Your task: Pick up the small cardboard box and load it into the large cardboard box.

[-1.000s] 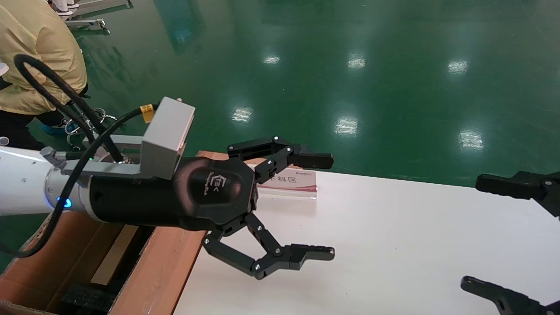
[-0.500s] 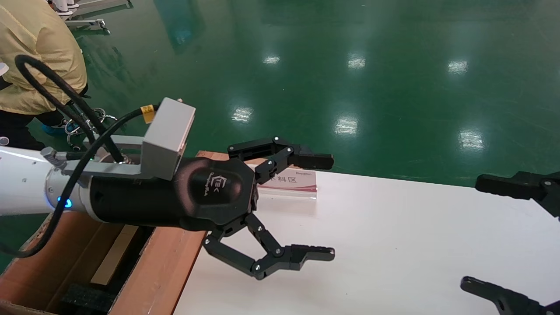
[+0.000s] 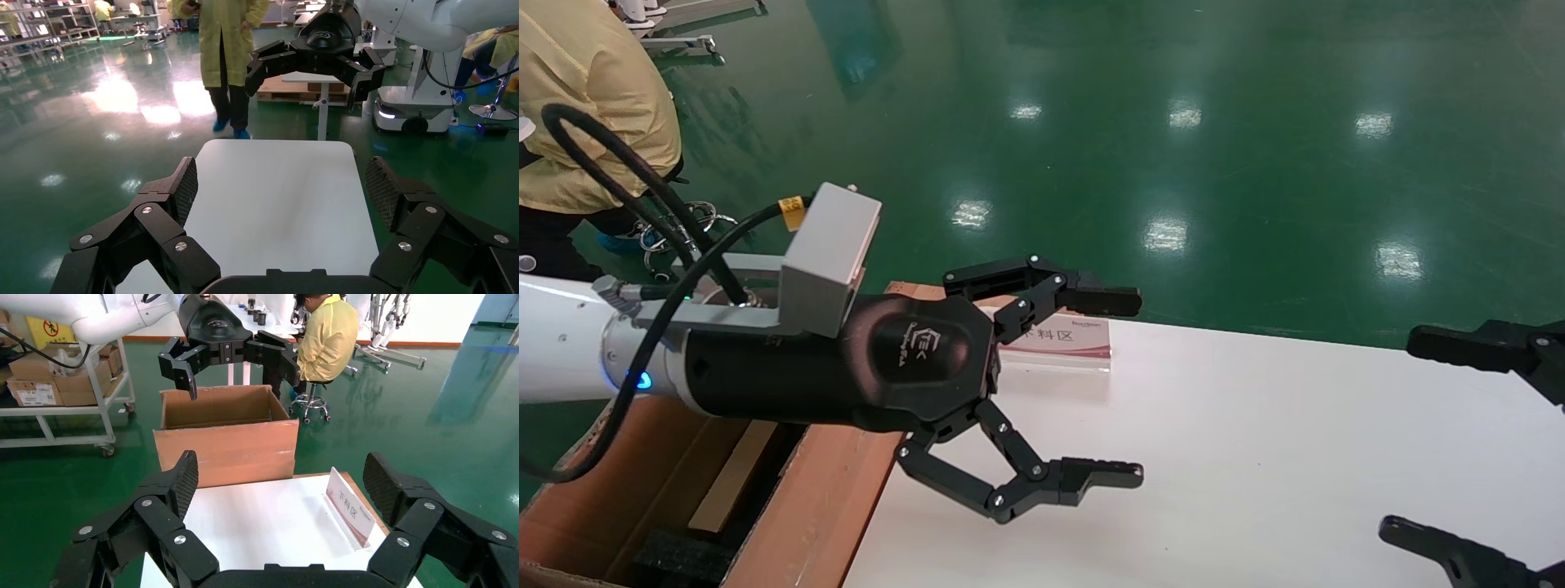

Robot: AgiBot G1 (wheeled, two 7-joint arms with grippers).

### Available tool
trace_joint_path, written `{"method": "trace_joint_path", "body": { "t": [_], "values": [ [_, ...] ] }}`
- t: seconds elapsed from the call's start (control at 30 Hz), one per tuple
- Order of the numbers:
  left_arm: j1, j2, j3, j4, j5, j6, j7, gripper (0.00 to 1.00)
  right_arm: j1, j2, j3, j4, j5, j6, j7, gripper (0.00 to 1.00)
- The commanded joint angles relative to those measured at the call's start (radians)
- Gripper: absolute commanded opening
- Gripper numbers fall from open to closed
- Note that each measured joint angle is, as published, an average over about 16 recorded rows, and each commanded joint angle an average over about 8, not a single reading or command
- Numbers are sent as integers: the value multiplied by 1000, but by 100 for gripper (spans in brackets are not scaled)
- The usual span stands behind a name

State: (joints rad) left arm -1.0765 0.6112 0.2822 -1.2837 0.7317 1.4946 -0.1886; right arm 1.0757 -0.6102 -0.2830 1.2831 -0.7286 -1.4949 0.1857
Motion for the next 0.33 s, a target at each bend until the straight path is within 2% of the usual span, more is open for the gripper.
{"method": "trace_joint_path", "body": {
  "t": [0.03, 0.33],
  "values": [
    [1, 0, -1, 0, -1, 1, 0, 100, 0, 0, 0, 0, 0, 0, 0, 100],
    [3, 0, -4, 0, -1, 1, 1, 100, 0, 0, 0, 0, 0, 0, 0, 100]
  ]
}}
